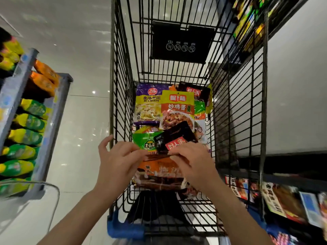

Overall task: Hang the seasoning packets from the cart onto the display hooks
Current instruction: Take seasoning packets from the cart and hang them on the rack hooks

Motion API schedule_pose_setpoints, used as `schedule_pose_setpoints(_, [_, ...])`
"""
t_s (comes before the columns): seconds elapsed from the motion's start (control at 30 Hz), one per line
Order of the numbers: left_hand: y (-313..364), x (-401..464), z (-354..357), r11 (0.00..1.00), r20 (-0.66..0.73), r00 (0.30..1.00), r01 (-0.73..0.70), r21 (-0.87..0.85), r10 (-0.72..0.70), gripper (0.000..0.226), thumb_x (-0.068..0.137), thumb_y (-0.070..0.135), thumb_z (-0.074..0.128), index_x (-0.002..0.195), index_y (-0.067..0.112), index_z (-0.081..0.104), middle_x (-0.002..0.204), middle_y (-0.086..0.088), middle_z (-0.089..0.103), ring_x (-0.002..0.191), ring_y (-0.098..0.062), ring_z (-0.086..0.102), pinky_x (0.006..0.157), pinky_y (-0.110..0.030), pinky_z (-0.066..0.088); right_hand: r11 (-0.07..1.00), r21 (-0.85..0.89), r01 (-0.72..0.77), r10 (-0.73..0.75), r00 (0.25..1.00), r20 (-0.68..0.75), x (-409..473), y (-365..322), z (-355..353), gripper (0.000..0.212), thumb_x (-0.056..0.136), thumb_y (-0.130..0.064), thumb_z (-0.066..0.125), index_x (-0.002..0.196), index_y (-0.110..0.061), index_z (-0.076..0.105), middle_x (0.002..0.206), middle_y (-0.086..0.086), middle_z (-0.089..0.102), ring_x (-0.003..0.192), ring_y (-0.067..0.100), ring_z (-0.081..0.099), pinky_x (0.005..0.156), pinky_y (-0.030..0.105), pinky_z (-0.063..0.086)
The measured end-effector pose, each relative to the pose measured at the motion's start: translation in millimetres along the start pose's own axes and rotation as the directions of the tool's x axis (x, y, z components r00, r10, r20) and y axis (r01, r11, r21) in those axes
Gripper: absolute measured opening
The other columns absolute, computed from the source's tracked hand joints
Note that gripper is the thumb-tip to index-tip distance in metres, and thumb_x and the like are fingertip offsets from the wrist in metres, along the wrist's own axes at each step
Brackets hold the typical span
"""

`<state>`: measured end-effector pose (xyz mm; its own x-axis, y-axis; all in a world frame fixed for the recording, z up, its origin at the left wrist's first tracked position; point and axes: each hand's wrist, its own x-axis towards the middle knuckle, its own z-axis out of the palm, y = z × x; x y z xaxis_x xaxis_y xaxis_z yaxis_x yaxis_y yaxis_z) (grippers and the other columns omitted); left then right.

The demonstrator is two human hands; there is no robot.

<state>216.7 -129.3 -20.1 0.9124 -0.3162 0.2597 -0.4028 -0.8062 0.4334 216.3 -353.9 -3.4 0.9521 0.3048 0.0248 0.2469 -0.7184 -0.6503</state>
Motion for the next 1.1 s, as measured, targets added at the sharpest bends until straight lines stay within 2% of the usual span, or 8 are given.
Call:
schedule_pose_setpoints(0.17, [-10.2, -20.8, 16.7, 0.965, 0.272, 0.958, 0.011, 0.262, -0.085, 0.002, 0.076, 0.029, 0.073, 0.076, 0.027, 0.074, 0.067, 0.007, 0.062, 0.086, -0.024, 0.063, 0.097, -0.069, 0.025, 0.990, 0.034, -0.134, 0.113, 0.924, 0.365, 15.6, 12.8, 29.1, 0.019, 0.089, -0.035, 0.060, 0.097, -0.020, 0.070, 0.095, -0.006, 0.067, 0.090, 0.012, 0.058, 0.085, 0.036, 0.047])
schedule_pose_setpoints(0.3, [-16.9, -29.2, 22.9, 0.953, 0.273, 0.959, -0.014, 0.303, -0.073, 0.023, 0.081, 0.027, 0.048, 0.084, 0.024, 0.071, 0.068, 0.004, 0.060, 0.094, -0.021, 0.050, 0.101, -0.065, 0.024, 0.916, 0.100, -0.388, 0.255, 0.757, 0.602, 47.8, 47.9, 18.0, 0.054, 0.074, -0.065, 0.059, 0.116, -0.031, 0.060, 0.111, -0.017, 0.054, 0.105, 0.004, 0.050, 0.087, 0.022, 0.042])
schedule_pose_setpoints(0.4, [-16.5, -30.1, 27.0, 0.957, 0.227, 0.972, -0.012, 0.289, -0.056, 0.017, 0.081, 0.024, 0.051, 0.092, 0.026, 0.065, 0.069, 0.004, 0.060, 0.095, -0.021, 0.049, 0.103, -0.066, 0.024, 0.779, 0.256, -0.572, 0.339, 0.728, 0.596, 80.4, 89.5, 25.6, 0.045, 0.091, -0.050, 0.048, 0.126, -0.024, 0.056, 0.122, -0.013, 0.053, 0.112, 0.006, 0.049, 0.082, 0.014, 0.039])
schedule_pose_setpoints(0.53, [-16.2, -32.9, 29.1, 0.959, 0.182, 0.981, 0.011, 0.284, -0.065, 0.018, 0.081, 0.021, 0.051, 0.095, 0.029, 0.057, 0.067, 0.005, 0.061, 0.095, -0.020, 0.051, 0.103, -0.064, 0.025, 0.924, -0.241, -0.295, 0.380, 0.773, 0.509, 123.8, 163.3, 71.6, 0.056, 0.092, -0.041, 0.056, 0.142, -0.021, 0.039, 0.148, 0.001, 0.036, 0.136, 0.021, 0.032, 0.110, 0.037, 0.029])
schedule_pose_setpoints(0.67, [-16.2, -34.2, 29.6, 0.953, 0.204, 0.975, 0.024, 0.301, -0.089, 0.020, 0.082, 0.018, 0.051, 0.098, 0.030, 0.054, 0.068, 0.005, 0.061, 0.094, -0.019, 0.051, 0.102, -0.063, 0.028, 0.865, -0.502, -0.007, 0.370, 0.685, 0.627, 149.9, 193.7, 106.5, 0.073, 0.089, -0.044, 0.058, 0.149, -0.027, 0.019, 0.158, 0.003, 0.013, 0.145, 0.027, 0.008, 0.116, 0.051, 0.013])
schedule_pose_setpoints(0.77, [-15.3, -33.9, 30.5, 0.944, 0.177, 0.980, 0.026, 0.328, -0.088, 0.017, 0.093, 0.019, 0.043, 0.097, 0.030, 0.054, 0.068, 0.006, 0.060, 0.094, -0.019, 0.051, 0.102, -0.063, 0.028, 0.799, -0.592, 0.105, 0.432, 0.586, 0.686, 146.8, 198.0, 115.2, 0.083, 0.084, -0.046, 0.064, 0.149, -0.027, 0.018, 0.157, 0.005, 0.013, 0.144, 0.030, 0.008, 0.112, 0.059, 0.006])
schedule_pose_setpoints(1.0, [-12.1, -33.4, 28.8, 0.950, 0.140, 0.984, 0.065, 0.306, -0.112, 0.033, 0.104, 0.027, 0.022, 0.097, 0.030, 0.054, 0.069, 0.006, 0.061, 0.095, -0.018, 0.051, 0.103, -0.061, 0.025, 0.786, -0.606, 0.121, 0.360, 0.707, 0.609, 129.8, 211.7, 103.2, 0.053, 0.086, -0.034, 0.064, 0.135, -0.020, 0.048, 0.139, 0.008, 0.046, 0.128, 0.029, 0.041, 0.108, 0.046, 0.029])
schedule_pose_setpoints(1.1, [-11.3, -34.1, 29.1, 0.950, 0.124, 0.988, 0.048, 0.309, -0.090, 0.018, 0.097, 0.021, 0.040, 0.096, 0.031, 0.055, 0.068, 0.007, 0.060, 0.095, -0.018, 0.051, 0.104, -0.060, 0.024, 0.855, -0.518, 0.028, 0.320, 0.757, 0.569, 125.3, 210.1, 93.7, 0.032, 0.088, -0.027, 0.061, 0.119, -0.017, 0.063, 0.123, 0.008, 0.061, 0.113, 0.028, 0.053, 0.091, 0.036, 0.043])
